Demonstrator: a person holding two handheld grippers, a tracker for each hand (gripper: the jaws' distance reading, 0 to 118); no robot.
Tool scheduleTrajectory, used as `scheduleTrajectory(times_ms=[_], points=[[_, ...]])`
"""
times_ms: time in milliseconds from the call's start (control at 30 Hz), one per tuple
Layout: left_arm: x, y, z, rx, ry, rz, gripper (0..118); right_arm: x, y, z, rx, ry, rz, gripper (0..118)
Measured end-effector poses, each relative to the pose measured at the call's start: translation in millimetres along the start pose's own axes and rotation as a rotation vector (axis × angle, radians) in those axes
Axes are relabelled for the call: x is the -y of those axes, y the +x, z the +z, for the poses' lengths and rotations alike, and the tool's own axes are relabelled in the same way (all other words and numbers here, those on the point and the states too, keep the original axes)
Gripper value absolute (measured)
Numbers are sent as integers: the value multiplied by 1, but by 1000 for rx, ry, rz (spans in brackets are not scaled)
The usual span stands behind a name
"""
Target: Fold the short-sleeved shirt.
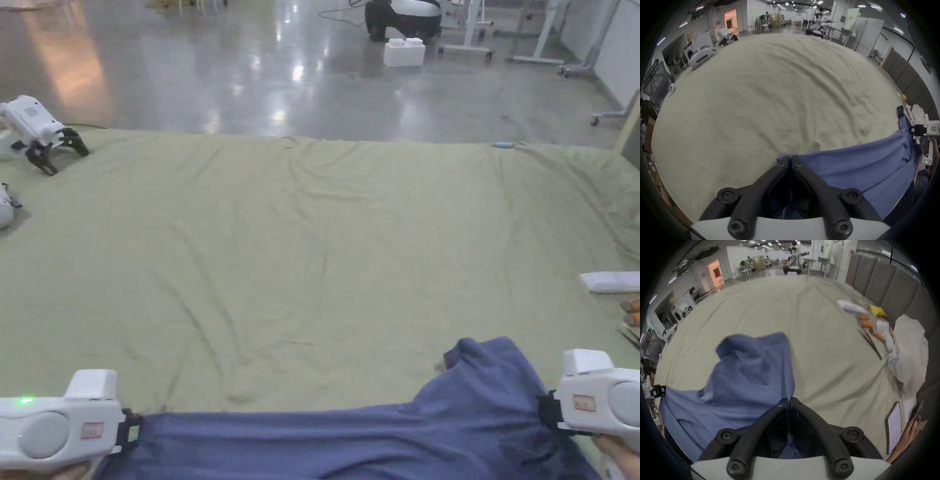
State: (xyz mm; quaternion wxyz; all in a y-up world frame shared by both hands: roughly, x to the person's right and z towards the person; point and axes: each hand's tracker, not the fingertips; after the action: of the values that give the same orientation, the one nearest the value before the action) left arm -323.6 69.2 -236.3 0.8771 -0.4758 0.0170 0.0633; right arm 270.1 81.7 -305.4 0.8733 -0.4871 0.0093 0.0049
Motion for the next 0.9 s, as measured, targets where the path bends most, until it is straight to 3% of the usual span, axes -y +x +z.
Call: scheduleTrajectory(times_ms=[100,200,333,533,633,700,733,767,800,900], points=[[9,-8,51,86,103,42,0,22,11,53,-79,113,-119,0],[32,-28,88,142,139,48,0,64,7,115,-60,194,-91,0],[79,-42,110,162,125,12,0,135,7,156,-36,189,-96,0],[119,-38,78,142,50,-19,0,192,-7,140,-2,120,-88,0],[119,-39,69,118,123,-2,33,200,-11,123,-5,123,-101,4],[118,-33,72,35,126,-7,40,202,-14,117,2,105,-75,8],[116,-34,75,-23,141,-10,70,205,-4,109,17,104,-69,39],[115,-34,82,-27,172,-9,86,204,-2,113,51,103,-55,64],[112,-35,100,-25,235,-11,92,204,0,123,59,145,-58,75],[108,-18,161,-14,467,-84,92,198,5,165,-4,310,-127,76]])
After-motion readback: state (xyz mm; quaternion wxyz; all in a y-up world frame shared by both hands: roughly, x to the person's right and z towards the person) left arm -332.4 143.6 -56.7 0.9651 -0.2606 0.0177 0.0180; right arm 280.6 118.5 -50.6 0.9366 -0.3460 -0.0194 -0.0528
